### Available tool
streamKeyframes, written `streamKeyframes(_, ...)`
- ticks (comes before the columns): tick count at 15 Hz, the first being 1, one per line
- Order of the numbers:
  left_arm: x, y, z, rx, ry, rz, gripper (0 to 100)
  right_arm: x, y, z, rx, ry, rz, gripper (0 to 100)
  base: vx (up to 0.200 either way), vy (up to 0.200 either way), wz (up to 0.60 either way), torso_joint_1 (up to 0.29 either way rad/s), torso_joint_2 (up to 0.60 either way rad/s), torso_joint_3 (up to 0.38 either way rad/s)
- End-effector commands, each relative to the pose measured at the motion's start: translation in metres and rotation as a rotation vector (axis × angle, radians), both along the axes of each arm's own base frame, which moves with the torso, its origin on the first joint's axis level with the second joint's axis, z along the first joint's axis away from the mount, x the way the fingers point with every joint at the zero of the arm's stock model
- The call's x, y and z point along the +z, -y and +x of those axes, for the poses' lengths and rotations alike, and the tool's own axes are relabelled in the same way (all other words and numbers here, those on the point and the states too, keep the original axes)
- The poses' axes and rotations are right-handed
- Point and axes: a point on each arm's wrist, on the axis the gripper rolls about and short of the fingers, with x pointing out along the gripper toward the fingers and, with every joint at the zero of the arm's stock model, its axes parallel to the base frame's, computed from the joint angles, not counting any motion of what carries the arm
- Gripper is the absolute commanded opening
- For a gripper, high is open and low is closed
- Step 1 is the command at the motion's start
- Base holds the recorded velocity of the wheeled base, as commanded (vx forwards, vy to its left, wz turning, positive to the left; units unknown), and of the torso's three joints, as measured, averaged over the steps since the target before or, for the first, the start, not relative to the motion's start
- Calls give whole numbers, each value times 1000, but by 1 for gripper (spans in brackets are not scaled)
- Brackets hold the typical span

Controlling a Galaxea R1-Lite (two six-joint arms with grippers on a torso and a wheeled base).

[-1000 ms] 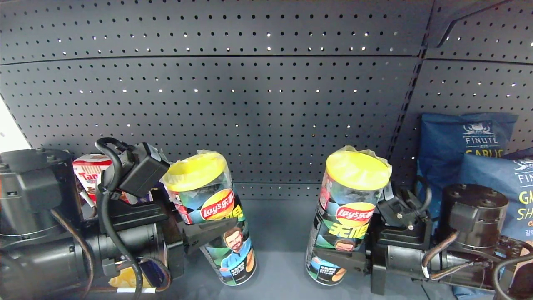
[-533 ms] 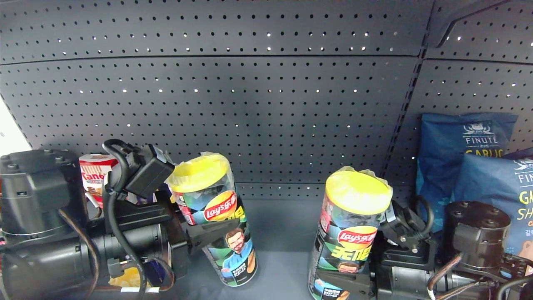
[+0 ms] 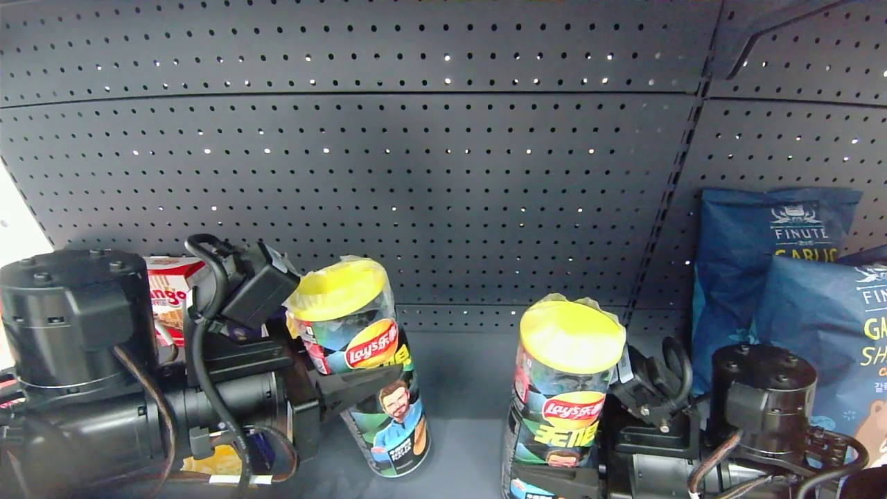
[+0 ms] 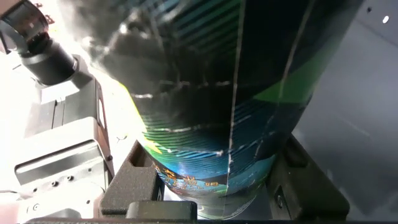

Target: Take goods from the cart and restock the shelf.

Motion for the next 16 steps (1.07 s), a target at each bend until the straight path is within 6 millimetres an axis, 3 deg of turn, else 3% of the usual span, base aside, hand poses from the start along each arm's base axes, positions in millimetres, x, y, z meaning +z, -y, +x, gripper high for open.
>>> streamKeyframes(1, -1, 1, 2, 0, -6, 3, 0, -4, -2, 1, 3, -14, -11, 0, 0, 0, 0, 0, 0, 0)
streamKeyframes(10, 3, 5, 8, -2, 6, -4, 0, -9, -13, 7, 18, -21, -8, 0, 0, 0, 0, 0, 0, 0)
streamKeyframes(11, 3, 5, 8, -2, 6, -4, 0, -9, -14, 6, 21, -23, -9, 100, 0, 0, 0, 0, 0, 0)
streamKeyframes(16, 3, 4, 7, -2, 6, -4, 0, -8, -14, 3, -32, -22, -17, 100, 0, 0, 0, 0, 0, 0)
